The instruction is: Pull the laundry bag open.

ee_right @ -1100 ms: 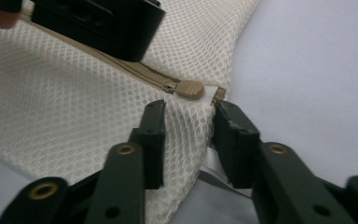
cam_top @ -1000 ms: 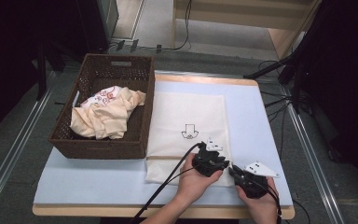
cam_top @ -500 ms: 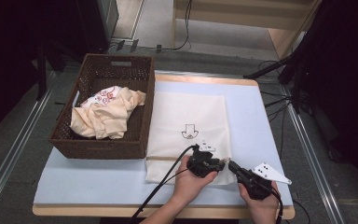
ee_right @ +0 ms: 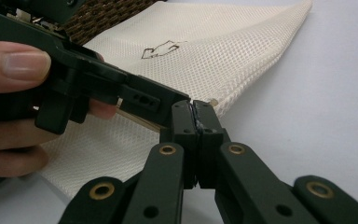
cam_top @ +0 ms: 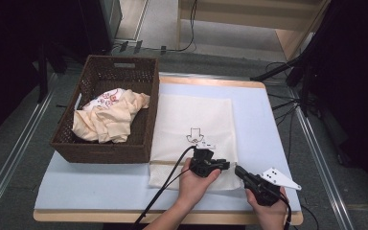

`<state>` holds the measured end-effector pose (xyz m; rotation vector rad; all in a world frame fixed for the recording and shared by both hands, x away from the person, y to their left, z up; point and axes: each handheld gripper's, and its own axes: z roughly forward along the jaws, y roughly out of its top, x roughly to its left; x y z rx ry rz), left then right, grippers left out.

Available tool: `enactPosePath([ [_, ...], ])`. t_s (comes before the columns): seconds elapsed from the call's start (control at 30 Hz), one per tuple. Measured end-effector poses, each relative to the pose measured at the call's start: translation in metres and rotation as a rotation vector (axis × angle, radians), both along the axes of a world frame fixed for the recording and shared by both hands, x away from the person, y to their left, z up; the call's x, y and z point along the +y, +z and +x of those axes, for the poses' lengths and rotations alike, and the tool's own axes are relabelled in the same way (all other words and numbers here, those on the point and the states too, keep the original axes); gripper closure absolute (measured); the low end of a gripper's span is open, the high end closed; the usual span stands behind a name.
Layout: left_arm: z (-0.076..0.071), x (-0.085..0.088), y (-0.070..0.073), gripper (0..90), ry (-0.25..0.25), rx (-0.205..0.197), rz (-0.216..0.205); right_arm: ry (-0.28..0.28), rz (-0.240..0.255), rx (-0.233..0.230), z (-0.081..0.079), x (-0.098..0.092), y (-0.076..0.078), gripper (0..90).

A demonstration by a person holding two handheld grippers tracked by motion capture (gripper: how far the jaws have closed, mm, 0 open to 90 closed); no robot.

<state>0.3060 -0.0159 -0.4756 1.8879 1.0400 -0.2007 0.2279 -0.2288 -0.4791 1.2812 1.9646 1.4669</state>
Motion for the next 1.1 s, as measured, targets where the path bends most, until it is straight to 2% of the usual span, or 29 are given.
enactPosePath([
  [0.17,0.001,-0.001,-0.003,83.2,-0.01,0.05,-0.002,-0.009,0.001,0.005,0.0,0.0,0.0,90.0],
  [0.3,0.002,0.002,-0.005,87.0,-0.012,0.065,-0.018,-0.028,-0.017,0.008,-0.001,0.0,0.0,90.0],
  [0.67,-0.001,0.011,-0.005,87.3,-0.006,0.043,-0.027,-0.066,-0.041,0.008,-0.002,0.002,0.001,90.0],
  [0.73,-0.002,0.013,-0.005,87.5,0.03,0.018,0.021,-0.081,-0.046,0.001,-0.003,0.003,0.002,90.0],
  [0.8,0.0,0.02,-0.009,87.4,0.043,0.047,-0.002,-0.107,-0.037,-0.007,-0.004,-0.001,0.005,90.0],
  [0.87,0.0,0.027,-0.007,87.4,0.063,0.03,0.023,-0.119,-0.032,-0.009,-0.004,-0.005,0.005,90.0],
  [1.1,-0.004,0.049,-0.002,87.3,0.108,-0.014,0.062,-0.129,-0.043,-0.013,-0.003,-0.006,0.005,90.0],
])
